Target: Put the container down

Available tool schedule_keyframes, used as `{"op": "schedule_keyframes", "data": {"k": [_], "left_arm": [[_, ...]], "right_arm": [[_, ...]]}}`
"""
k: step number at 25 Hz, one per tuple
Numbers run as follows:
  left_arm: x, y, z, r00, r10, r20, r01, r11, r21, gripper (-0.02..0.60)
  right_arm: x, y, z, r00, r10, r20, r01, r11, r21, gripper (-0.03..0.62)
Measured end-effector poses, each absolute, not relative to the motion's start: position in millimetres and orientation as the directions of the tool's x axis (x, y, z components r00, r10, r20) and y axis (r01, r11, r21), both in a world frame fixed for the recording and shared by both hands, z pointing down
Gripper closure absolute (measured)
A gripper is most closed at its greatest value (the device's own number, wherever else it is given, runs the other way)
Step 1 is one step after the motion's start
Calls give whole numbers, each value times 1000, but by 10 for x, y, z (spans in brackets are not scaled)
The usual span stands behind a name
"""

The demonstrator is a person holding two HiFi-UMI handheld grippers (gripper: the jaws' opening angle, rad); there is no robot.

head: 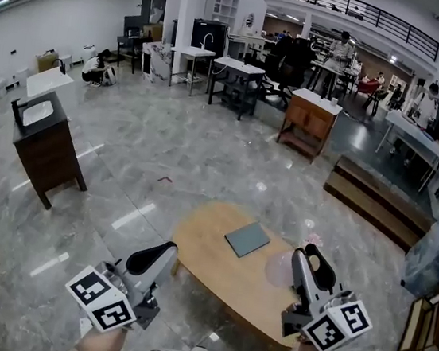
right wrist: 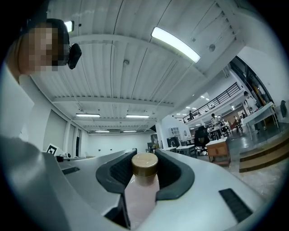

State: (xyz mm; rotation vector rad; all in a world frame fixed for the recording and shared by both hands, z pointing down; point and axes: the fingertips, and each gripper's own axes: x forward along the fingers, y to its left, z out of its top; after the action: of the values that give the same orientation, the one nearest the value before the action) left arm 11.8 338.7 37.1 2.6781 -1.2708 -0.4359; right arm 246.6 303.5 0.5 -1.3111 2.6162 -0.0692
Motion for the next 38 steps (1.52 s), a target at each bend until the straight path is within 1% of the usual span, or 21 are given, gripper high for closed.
{"op": "schedule_keyframes", "data": {"k": [9,14,21,30,38], "left_arm": [[284,2659,442,552,-802,-229,-760,-597,257,568],[380,2432,579,561,-807,-187,-760,-591,271,567],[304,2124,713,568,-809,-152,-758,-586,287,567],[38,1383,651,604,-782,-154,-729,-620,289,566],[-378,616,435,648,-742,-170,-691,-667,280,566]], "right_arm": [[2638,2224,-6,-620,-761,-192,-757,644,-108,467],[2651,1970,114,-635,-752,-179,-743,658,-126,467],[2545,1639,294,-639,-754,-153,-737,657,-158,467],[2293,1050,302,-605,-782,-152,-762,624,-176,467],[1858,426,146,-567,-808,-162,-788,589,-180,467]]}}
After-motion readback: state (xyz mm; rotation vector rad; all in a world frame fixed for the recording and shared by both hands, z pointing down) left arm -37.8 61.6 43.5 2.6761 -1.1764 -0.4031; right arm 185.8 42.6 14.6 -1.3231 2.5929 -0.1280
